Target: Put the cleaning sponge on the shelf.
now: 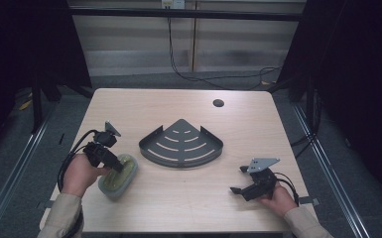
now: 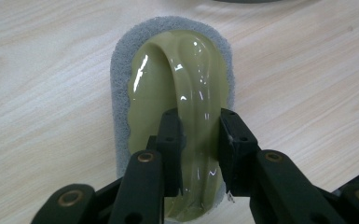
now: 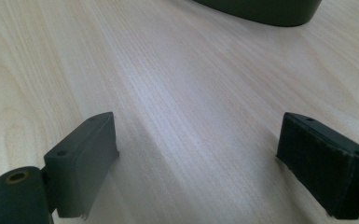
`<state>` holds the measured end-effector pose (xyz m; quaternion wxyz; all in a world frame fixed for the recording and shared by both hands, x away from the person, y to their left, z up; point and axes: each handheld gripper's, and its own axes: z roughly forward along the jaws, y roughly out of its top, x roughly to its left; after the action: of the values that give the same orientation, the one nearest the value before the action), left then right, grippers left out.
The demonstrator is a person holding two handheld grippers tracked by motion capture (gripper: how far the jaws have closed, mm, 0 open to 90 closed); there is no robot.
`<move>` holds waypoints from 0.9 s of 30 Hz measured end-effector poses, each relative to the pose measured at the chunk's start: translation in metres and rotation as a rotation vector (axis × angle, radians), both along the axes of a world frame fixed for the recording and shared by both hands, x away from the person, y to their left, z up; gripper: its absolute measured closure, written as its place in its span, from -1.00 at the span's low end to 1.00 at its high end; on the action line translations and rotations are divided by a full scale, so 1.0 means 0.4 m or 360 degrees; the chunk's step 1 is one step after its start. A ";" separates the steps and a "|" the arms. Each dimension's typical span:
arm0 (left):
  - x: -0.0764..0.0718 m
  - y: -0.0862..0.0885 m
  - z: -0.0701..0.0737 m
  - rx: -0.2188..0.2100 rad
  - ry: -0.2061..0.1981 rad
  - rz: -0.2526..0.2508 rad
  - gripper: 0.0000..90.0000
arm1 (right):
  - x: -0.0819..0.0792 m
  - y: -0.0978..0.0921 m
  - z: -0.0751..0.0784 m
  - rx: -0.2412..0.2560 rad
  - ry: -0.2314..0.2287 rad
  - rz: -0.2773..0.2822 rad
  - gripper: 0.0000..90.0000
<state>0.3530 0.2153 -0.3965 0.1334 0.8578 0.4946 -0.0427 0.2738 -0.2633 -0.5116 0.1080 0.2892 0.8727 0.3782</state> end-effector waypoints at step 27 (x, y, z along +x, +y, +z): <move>0.066 -0.043 0.101 -0.0021 0.0002 -0.0075 0.61 | -0.001 0.000 0.000 0.0001 0.0004 -0.0006 -0.75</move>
<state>0.3795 0.1981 -0.3560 0.1376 0.8683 0.4740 -0.0496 0.2735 -0.2632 -0.5114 0.1076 0.2911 0.8722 0.3779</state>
